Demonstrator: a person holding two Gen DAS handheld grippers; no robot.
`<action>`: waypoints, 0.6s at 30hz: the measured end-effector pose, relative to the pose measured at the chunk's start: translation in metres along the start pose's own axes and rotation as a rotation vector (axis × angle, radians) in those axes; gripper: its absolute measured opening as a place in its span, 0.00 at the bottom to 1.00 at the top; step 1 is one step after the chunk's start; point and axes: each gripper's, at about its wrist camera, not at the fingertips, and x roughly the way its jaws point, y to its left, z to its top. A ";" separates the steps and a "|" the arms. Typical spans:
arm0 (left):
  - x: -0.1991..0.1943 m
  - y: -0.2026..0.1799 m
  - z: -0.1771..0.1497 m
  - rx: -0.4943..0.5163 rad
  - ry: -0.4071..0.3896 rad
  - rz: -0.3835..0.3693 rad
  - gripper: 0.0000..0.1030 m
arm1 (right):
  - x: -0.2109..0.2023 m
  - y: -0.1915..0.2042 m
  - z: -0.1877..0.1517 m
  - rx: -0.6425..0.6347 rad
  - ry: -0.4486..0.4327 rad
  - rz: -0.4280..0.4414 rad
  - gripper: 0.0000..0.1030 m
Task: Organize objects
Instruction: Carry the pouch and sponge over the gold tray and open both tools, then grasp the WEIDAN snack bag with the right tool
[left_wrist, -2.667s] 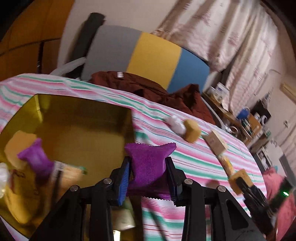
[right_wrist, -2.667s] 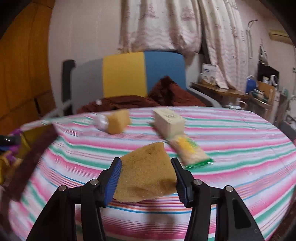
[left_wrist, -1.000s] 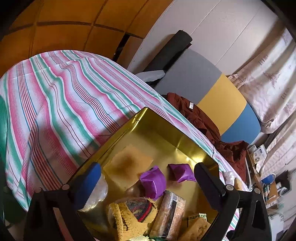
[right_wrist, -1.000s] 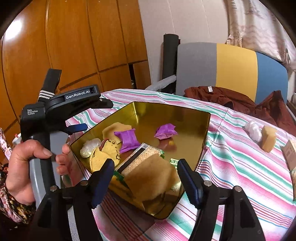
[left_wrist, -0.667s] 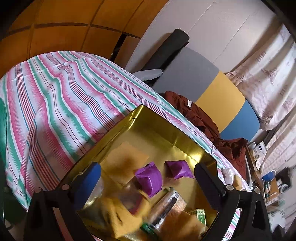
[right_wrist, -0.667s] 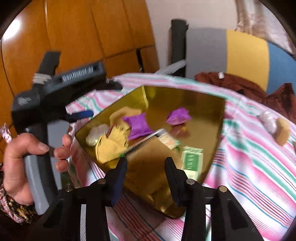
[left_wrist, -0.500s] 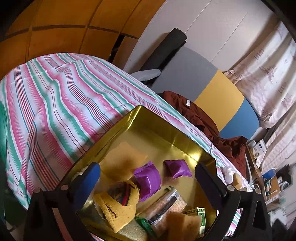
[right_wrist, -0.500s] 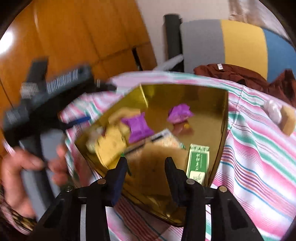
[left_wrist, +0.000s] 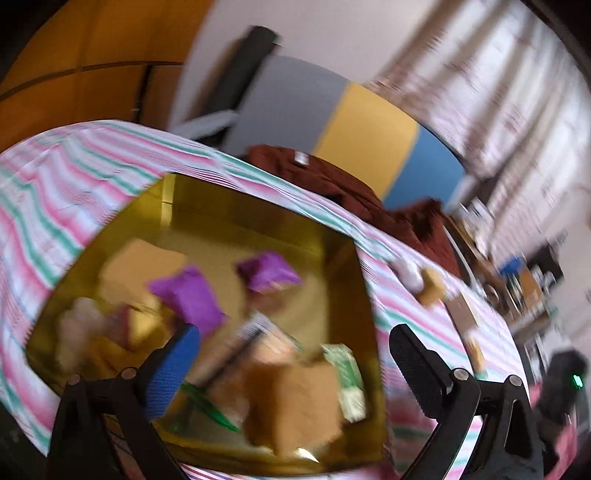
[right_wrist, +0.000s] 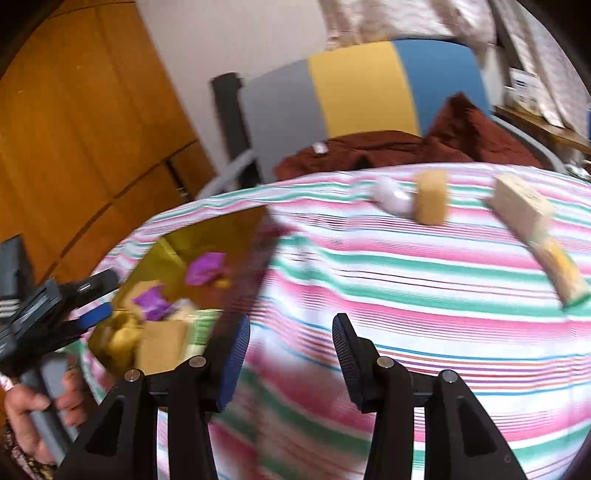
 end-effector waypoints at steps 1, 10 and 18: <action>0.001 -0.009 -0.004 0.025 0.015 -0.021 1.00 | -0.003 -0.011 -0.002 0.007 -0.002 -0.027 0.45; 0.011 -0.071 -0.030 0.157 0.110 -0.120 1.00 | -0.019 -0.121 0.002 0.114 -0.011 -0.281 0.59; 0.022 -0.109 -0.051 0.232 0.182 -0.159 1.00 | -0.037 -0.198 0.035 0.168 -0.084 -0.461 0.64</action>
